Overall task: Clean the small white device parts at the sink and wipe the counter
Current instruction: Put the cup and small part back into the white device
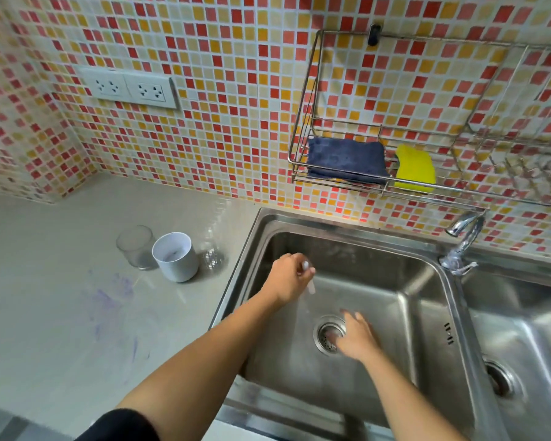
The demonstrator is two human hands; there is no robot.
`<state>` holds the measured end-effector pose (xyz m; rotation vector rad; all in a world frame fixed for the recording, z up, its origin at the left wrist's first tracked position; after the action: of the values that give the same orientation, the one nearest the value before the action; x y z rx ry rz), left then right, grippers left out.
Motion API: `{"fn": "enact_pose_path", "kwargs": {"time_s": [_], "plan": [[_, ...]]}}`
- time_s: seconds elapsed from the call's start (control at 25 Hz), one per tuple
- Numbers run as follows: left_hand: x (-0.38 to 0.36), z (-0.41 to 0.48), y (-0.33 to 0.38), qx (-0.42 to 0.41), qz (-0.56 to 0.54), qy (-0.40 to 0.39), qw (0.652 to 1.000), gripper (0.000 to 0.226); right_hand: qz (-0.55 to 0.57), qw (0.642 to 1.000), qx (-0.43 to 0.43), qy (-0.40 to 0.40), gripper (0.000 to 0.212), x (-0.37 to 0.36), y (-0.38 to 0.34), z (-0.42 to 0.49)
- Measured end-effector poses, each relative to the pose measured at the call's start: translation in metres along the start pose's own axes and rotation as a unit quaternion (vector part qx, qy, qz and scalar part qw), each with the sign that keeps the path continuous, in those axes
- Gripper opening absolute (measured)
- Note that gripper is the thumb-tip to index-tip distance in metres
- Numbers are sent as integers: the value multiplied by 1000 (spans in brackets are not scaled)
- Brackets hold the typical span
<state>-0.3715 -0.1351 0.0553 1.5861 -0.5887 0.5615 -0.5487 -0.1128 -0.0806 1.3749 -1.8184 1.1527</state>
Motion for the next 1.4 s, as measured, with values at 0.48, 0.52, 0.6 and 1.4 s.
{"fn": "enact_pose_path", "kwargs": {"time_s": [0.48, 0.52, 0.6, 1.4], "plan": [[266, 27, -141, 28, -118, 142, 982, 24, 239, 944, 227, 12, 107, 8, -313, 16], [269, 28, -157, 32, -90, 108, 990, 23, 249, 942, 225, 8, 113, -3, -326, 16], [263, 27, -181, 13, -15, 49, 999, 21, 275, 936, 219, 11, 116, -20, -347, 15], [209, 39, -172, -254, 221, -133, 932, 25, 302, 940, 148, 62, 93, -38, -361, 21]]}}
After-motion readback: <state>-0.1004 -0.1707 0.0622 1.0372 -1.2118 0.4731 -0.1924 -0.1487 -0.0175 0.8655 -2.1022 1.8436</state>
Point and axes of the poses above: each hand's wrist, its own z-axis towards the middle knuckle, its own x-axis out of the back of the hand, y = z × x, the point moved 8 cm from there along z, towards the middle knuckle, and after that the axes turned 1 degree about y, right-handed, at the moved point
